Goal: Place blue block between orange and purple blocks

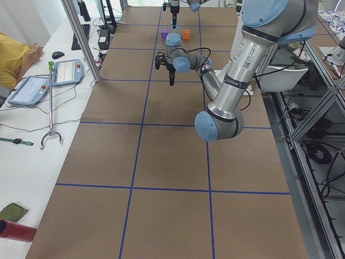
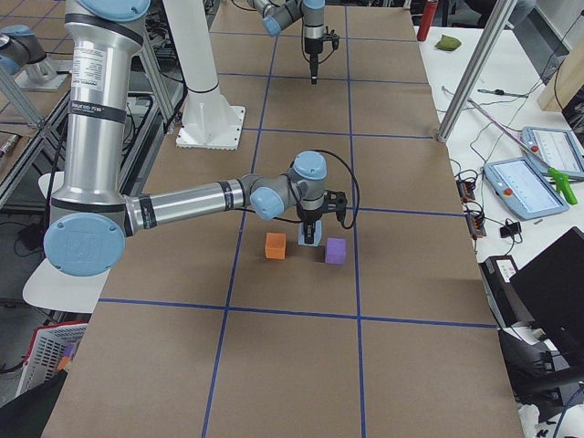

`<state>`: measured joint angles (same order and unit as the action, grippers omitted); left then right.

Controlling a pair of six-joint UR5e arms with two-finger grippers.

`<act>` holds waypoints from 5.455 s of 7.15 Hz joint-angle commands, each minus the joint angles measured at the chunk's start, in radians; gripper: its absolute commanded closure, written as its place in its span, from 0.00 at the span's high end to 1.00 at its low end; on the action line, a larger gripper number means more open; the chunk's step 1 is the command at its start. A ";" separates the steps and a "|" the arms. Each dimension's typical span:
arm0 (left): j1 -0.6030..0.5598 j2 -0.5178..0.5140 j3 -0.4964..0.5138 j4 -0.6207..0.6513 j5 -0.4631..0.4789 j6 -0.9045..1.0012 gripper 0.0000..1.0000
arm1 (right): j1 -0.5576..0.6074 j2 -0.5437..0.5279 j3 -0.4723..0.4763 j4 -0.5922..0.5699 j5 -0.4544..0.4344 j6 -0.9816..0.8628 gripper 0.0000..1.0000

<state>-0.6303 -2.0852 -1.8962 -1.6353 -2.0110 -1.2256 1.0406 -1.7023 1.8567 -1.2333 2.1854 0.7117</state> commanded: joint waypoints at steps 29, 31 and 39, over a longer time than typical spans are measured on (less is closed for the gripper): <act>-0.021 0.029 -0.073 0.049 -0.006 -0.016 1.00 | 0.016 -0.056 -0.105 0.368 0.060 0.173 1.00; -0.086 0.037 -0.176 0.251 -0.009 0.175 1.00 | 0.123 -0.056 -0.071 0.281 0.099 0.045 1.00; -0.903 0.363 0.166 0.247 -0.336 1.498 1.00 | 0.553 0.133 0.067 -0.506 0.145 -0.698 1.00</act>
<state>-1.3981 -1.7313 -1.8720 -1.3686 -2.3282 0.0483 1.5862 -1.5742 1.9253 -1.7262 2.3300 0.0293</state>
